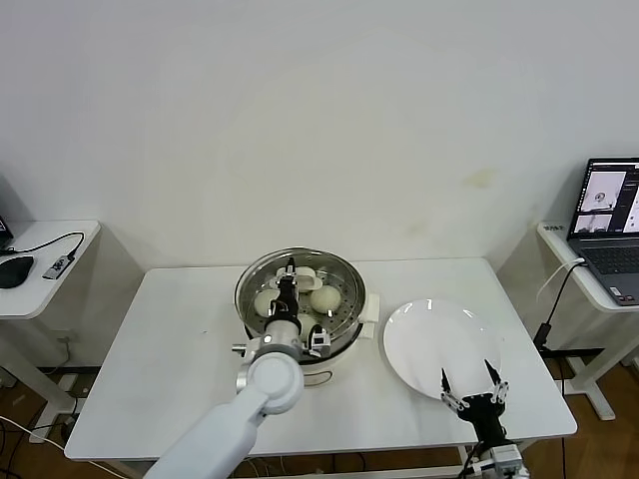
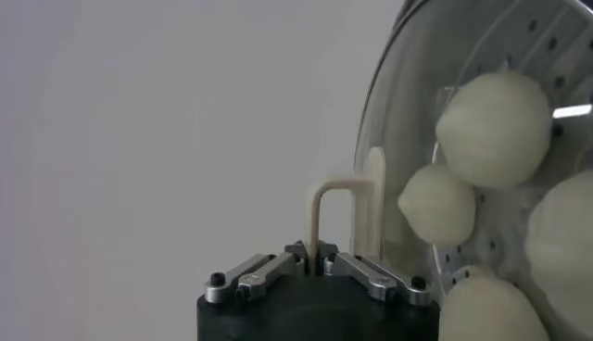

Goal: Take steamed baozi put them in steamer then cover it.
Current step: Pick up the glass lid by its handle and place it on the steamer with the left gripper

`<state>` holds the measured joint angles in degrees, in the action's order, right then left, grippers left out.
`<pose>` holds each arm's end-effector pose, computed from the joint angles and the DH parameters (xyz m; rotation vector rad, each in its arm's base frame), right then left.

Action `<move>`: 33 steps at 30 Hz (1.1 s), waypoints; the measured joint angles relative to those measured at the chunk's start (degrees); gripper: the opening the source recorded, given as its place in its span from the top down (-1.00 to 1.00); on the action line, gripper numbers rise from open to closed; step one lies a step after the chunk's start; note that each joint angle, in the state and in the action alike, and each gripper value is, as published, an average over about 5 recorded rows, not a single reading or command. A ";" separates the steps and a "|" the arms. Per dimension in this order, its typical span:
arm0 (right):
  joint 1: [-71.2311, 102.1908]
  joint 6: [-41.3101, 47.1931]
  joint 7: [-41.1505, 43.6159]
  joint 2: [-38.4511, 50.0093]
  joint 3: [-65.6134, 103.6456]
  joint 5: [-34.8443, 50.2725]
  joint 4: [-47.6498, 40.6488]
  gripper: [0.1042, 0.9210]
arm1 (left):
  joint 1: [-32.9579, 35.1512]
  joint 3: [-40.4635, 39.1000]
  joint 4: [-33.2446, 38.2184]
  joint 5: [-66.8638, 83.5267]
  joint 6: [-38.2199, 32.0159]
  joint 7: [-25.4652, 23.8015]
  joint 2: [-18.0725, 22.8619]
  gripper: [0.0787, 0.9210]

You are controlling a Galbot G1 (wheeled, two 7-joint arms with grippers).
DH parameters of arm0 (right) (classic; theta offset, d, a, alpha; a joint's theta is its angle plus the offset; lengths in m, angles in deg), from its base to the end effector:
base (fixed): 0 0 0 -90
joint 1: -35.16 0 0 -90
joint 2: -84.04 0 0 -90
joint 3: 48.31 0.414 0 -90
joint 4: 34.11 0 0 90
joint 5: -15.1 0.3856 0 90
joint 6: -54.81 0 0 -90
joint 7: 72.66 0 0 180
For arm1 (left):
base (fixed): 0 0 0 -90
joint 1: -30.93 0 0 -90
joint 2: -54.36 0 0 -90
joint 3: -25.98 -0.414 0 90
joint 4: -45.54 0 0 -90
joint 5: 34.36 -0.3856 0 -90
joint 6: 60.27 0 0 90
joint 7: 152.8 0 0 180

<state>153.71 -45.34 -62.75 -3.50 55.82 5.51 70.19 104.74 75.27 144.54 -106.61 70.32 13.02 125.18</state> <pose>0.1680 -0.1048 -0.4495 0.0072 -2.9962 0.4571 0.3931 -0.1184 -0.3187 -0.0694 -2.1996 -2.2034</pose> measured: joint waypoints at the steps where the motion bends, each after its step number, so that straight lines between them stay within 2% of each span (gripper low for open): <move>1: 0.02 -0.03 0.00 -0.01 -0.04 -0.03 -0.04 -0.76 | -0.05 -0.04 -0.13 -0.04 -0.02 0.01 0.10 0.84; 33: 0.15 -0.41 -0.03 -0.17 -0.42 -0.81 -0.47 -0.76 | -0.28 -0.66 -0.53 1.02 -0.63 -0.56 1.09 0.84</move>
<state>153.86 -45.75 -62.77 -3.67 55.40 4.70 69.72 104.46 74.61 144.01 -105.58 69.70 12.46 126.27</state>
